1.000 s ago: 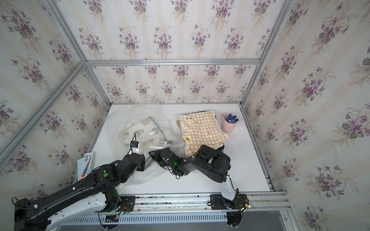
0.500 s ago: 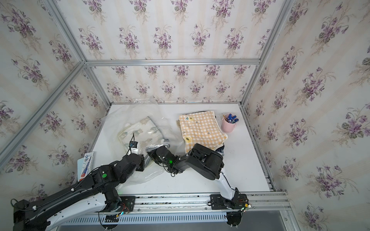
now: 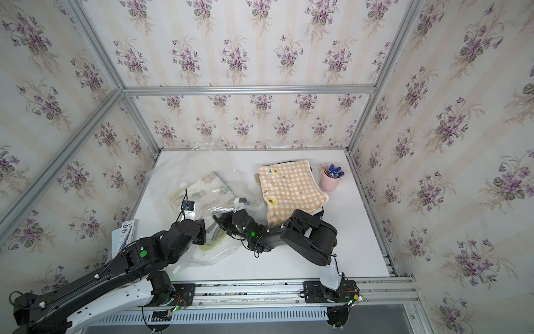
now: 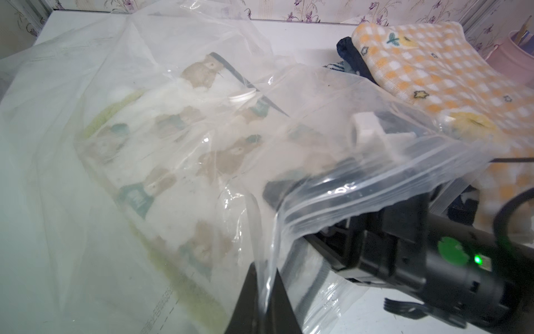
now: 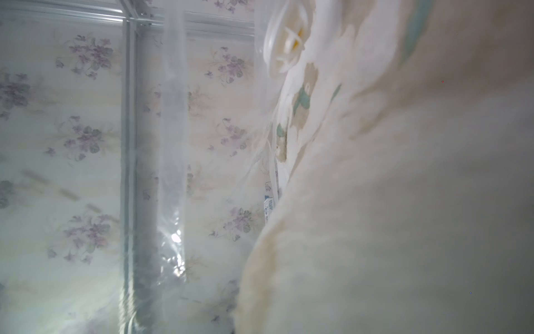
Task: Take the blanket out of the vacuum bag
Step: Take out the blanket from the vacuum bag.
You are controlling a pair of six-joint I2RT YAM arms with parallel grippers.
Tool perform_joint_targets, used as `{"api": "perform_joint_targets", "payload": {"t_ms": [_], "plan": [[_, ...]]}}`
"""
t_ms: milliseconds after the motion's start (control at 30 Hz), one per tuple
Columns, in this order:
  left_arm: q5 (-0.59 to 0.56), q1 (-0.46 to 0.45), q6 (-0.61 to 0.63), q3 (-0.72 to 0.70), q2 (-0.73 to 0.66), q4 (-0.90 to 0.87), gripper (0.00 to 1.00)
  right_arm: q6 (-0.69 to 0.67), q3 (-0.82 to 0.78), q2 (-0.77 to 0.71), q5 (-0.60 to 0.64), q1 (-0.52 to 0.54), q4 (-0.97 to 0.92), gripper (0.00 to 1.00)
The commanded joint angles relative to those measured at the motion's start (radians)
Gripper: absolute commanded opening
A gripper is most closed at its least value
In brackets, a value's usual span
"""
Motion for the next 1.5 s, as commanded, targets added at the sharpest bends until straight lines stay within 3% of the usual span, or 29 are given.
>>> {"api": "perform_joint_targets", "payload": {"t_ms": [0,833,1233,1467], "plan": [[-0.041,0.003,0.001,0.018,0.006,-0.003,0.08,0.01,-0.032,-0.049,-0.02,0.005,0.057,0.0],[-0.067,0.006,-0.034,0.008,0.057,0.037,0.09,-0.124,-0.28,-0.451,0.051,0.157,-0.03,0.0],[-0.054,0.011,-0.065,-0.015,0.067,0.061,0.1,-0.409,-0.13,-0.705,0.185,0.182,-0.328,0.0],[-0.042,0.012,-0.086,-0.02,0.082,0.074,0.09,-0.494,0.01,-0.727,0.101,0.069,-0.422,0.0]]}}
